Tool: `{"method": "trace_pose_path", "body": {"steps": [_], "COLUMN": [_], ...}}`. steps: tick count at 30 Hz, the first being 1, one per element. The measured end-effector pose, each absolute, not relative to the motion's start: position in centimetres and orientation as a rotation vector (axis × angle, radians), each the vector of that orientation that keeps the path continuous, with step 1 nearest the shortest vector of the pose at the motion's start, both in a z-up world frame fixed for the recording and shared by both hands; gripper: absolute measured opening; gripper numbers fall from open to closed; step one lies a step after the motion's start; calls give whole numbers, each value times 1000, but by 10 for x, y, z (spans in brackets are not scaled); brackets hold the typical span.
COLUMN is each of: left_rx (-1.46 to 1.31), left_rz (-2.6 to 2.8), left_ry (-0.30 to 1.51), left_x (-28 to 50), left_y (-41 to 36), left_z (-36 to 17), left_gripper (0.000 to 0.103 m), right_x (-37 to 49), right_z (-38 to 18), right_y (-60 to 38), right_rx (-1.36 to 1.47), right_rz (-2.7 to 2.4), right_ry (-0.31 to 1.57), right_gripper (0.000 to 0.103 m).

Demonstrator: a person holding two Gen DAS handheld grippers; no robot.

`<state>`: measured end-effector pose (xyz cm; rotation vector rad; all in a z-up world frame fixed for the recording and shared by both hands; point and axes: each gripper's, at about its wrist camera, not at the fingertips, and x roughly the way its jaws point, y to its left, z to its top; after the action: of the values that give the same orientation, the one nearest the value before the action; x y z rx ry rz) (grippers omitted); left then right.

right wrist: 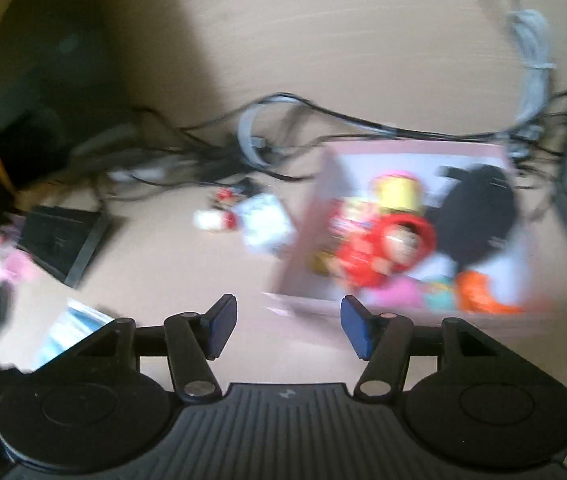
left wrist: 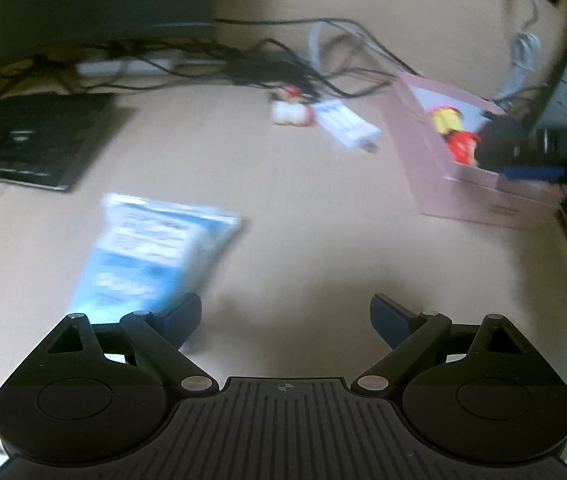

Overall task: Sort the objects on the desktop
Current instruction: 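Reach the right gripper to the white battery charger and grasp it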

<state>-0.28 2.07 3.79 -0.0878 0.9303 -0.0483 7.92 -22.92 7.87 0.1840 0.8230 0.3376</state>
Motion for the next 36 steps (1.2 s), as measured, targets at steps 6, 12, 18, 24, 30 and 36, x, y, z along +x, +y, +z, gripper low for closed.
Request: {"method": "trace_pose_path", "body": {"steps": [6,12,18,24,30,36], "left_rx": [-131,-185,-243,-284,-269,-296], "left_rz": [48,68,118,133,78,109], "left_ry": [905,859,840,839,836,844], "left_x": [-24,-56,-83,-85,-80,-87], "left_y": [59,88,111,118,100,97], "left_z": [51,66,69,66,65,62], "left_gripper": [95,96,96,96,97,97], "right_x": [126,216,260,262,241,238], "right_z": [86,59,25,22,19,20], "right_y": [-161,-108,-88,-82,-61,-56], "right_rx": [12,-72,-233,-297,-468,-384], "right_rz": [406,369,299,294,314,365], "right_ry": [768,916,1011,1026,963,1008], "right_gripper": [65,66,73,73,57,45]}}
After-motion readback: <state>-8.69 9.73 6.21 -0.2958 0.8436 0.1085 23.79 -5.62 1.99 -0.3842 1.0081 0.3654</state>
